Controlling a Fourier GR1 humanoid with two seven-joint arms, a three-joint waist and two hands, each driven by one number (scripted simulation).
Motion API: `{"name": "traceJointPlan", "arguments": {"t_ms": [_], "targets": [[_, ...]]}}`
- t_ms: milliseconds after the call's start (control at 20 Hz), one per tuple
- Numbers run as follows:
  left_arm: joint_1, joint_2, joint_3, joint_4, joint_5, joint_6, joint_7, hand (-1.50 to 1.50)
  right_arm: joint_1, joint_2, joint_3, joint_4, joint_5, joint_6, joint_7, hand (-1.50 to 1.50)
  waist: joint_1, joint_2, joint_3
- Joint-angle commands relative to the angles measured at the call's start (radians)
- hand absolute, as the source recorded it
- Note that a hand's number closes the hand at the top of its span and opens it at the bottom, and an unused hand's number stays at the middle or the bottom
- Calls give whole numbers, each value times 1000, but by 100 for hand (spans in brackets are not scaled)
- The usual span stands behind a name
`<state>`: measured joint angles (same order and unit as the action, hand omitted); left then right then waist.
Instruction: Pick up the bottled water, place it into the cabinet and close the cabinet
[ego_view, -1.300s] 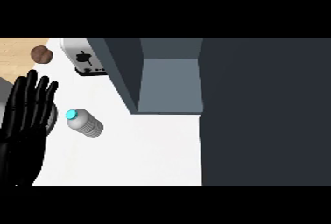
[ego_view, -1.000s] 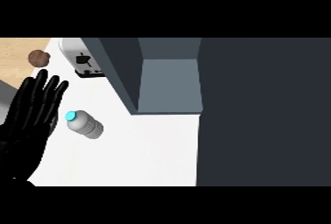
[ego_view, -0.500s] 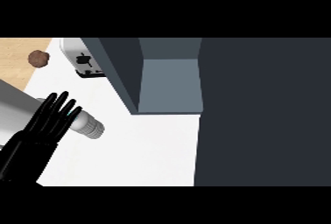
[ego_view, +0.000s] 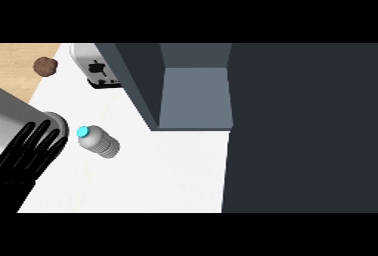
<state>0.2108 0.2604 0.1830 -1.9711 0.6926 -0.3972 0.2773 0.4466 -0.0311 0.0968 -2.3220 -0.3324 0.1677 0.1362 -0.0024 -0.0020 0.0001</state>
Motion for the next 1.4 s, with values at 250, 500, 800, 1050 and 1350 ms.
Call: {"name": "traceJointPlan", "arguments": {"t_ms": [250,500,800,1050,1350], "targets": [[72,-5,90,44,12,-143,-49,-150,93,30,66,-20,53,29,-65,-150,1,0,0],[59,-4,146,139,5,-215,-100,-150,141,19,29,95,56,108,-205,-150,-2,0,0],[-9,-54,151,215,-85,-172,-136,-150,75,29,31,72,66,64,-141,-150,1,1,0],[-53,-36,183,329,-163,-224,-222,-150,120,27,29,156,93,128,-257,-150,-1,1,0],[-210,3,199,595,-342,-256,-382,-150,179,30,84,88,129,115,-246,-150,-9,2,-1]]}}
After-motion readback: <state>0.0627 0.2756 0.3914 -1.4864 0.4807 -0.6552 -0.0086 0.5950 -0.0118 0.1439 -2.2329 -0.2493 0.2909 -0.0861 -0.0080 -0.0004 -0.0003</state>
